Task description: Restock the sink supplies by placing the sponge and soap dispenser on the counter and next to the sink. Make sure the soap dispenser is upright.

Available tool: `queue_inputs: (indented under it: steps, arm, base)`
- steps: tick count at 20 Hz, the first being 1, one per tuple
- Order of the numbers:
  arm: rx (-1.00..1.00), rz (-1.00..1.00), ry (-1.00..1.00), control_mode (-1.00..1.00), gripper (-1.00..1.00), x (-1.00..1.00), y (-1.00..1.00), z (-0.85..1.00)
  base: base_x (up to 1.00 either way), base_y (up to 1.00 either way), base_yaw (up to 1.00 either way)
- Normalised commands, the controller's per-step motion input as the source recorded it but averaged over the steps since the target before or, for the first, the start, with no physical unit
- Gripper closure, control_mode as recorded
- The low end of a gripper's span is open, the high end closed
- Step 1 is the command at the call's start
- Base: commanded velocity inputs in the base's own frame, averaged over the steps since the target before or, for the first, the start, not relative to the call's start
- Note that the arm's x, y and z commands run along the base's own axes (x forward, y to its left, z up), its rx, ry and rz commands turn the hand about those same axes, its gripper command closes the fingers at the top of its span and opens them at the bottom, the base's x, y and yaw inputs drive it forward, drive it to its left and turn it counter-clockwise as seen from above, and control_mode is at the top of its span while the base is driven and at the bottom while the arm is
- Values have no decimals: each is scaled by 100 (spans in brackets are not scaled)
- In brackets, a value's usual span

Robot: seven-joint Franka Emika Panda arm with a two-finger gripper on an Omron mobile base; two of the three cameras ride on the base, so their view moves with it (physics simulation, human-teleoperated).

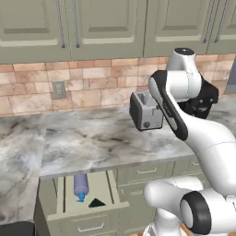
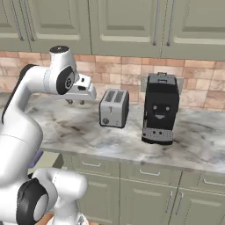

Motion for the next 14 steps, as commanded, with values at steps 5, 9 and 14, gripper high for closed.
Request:
queue_inputs:
  steps: [5, 9, 14]
  arm:
    - [0, 0, 0, 100, -100, 0, 0, 0]
    - [0, 0, 0, 100, -100, 0, 0, 0]
    - [0, 0, 0, 100, -100, 0, 0, 0]
  base:
    - [-43, -1, 0]
    - [-96, 6, 0]
    - [-55, 30, 1]
